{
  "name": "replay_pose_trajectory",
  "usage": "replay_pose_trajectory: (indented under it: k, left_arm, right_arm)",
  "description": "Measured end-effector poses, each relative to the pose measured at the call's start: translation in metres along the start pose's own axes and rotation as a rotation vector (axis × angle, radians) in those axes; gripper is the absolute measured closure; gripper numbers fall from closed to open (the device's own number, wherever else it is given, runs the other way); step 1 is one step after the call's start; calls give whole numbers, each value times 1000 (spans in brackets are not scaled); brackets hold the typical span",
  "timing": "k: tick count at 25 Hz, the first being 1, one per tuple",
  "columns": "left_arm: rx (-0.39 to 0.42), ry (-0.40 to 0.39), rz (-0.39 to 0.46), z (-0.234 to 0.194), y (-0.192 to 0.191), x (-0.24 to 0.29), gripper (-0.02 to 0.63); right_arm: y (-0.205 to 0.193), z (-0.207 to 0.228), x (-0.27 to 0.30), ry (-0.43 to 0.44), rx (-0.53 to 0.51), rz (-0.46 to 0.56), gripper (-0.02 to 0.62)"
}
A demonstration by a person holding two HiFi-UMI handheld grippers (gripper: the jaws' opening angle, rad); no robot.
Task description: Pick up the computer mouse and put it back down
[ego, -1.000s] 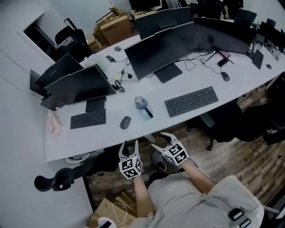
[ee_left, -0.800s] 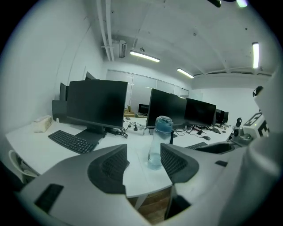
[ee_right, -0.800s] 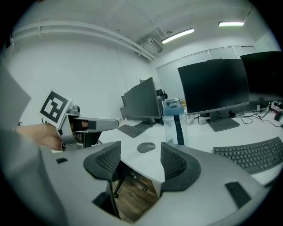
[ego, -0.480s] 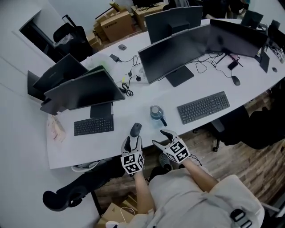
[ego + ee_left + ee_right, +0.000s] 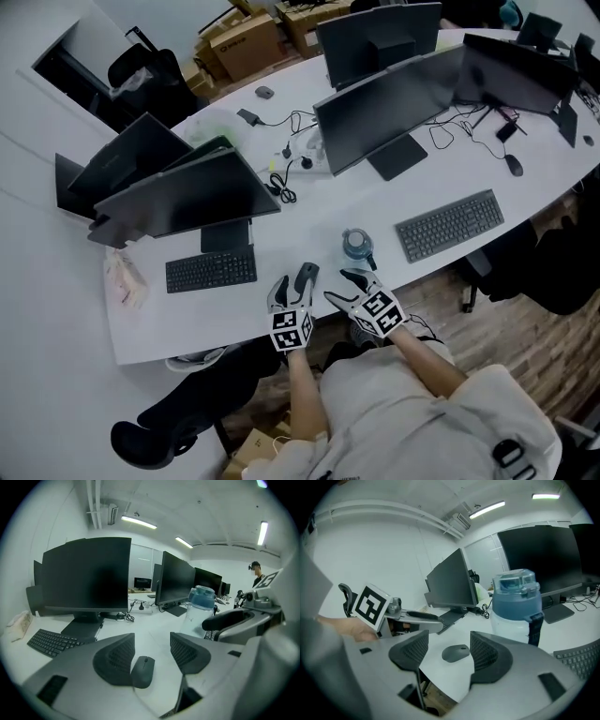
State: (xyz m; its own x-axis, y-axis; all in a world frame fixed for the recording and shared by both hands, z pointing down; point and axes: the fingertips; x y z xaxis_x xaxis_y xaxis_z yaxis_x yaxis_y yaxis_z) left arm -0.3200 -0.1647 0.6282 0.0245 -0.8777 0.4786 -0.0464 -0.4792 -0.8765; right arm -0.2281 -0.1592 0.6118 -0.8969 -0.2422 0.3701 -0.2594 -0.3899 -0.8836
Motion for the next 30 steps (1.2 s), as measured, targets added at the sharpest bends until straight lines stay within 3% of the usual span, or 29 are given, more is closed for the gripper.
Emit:
replay_pose_trajectory:
  k: [11,17,26,30]
  left_arm:
    - [53,-125,-109,-18,-43,58,370]
    - [63,-137,-190,-15,-69,79,362]
    - [91,-160,-315,-18,-93,104,342]
    - [89,-158,-327,-21,-100,111,339]
  right_arm:
    - [-14,1,32,-20,23,-37,323]
    - [-24,3,32,-12,6,-67,324]
    - [-7,6,53,57,-35,-86,324]
    - [-9,4,57,72,-43,-99,325]
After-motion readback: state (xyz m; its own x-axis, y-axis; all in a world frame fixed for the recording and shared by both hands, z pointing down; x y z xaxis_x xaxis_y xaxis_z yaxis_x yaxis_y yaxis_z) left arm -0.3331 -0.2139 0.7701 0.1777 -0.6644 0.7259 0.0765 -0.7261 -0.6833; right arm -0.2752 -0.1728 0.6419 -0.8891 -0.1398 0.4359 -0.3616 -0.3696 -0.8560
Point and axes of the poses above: the fingertips, and each gripper's own axes: x forward along the fingers, z to its right, y out of its top, and after that the axes turned 1 degree about z, right-handed
